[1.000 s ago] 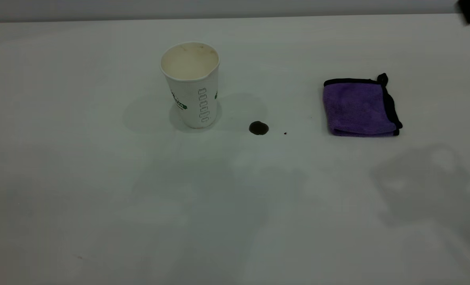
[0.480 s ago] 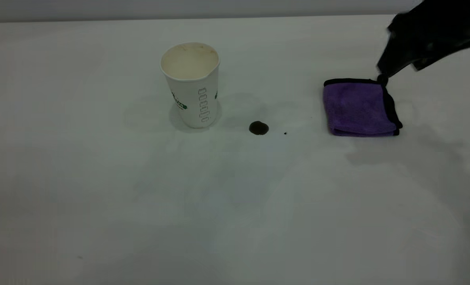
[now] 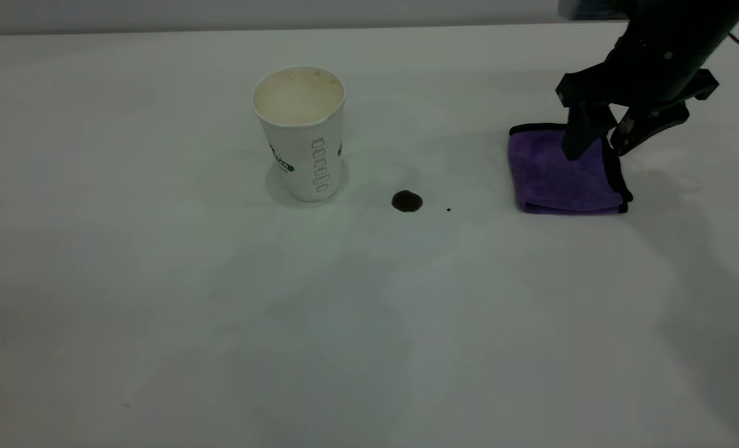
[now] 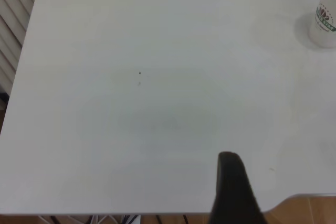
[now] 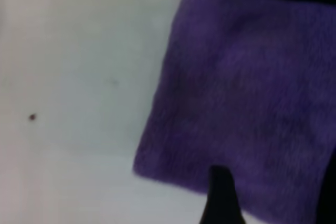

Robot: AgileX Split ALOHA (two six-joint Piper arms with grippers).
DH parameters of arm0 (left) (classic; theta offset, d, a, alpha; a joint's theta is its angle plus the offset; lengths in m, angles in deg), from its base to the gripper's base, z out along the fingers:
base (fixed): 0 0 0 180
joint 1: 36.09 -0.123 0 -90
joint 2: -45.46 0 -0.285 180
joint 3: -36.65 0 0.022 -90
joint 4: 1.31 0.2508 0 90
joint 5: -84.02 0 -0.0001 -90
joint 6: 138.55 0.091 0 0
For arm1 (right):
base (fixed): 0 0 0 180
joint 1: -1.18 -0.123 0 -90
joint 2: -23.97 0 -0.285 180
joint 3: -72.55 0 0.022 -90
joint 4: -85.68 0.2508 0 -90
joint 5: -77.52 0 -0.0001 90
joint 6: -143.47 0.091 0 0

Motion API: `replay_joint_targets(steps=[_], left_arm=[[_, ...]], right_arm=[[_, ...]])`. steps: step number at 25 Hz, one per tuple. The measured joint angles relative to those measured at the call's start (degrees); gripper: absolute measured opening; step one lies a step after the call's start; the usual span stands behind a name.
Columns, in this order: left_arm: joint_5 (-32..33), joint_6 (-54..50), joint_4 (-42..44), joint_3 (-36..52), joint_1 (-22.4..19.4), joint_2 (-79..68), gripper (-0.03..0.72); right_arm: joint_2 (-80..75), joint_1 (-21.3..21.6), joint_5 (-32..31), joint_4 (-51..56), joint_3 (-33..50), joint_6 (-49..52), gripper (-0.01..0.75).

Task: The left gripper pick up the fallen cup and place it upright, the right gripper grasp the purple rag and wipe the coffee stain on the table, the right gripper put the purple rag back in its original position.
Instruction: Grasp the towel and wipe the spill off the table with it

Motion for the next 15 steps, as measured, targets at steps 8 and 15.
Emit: replay_joint_targets(steps=[8,15], left_arm=[[0.0,0.05,0.0,0.0,0.0,0.0,0.515],[0.0,0.05,0.0,0.0,0.0,0.0,0.515]], right_arm=[[-5.79,-2.05,-3.13,-4.3,-8.86,3.99,0.592],[-10.77,-2.2,-3.11,-13.5,-12.22,10.03,0.573]])
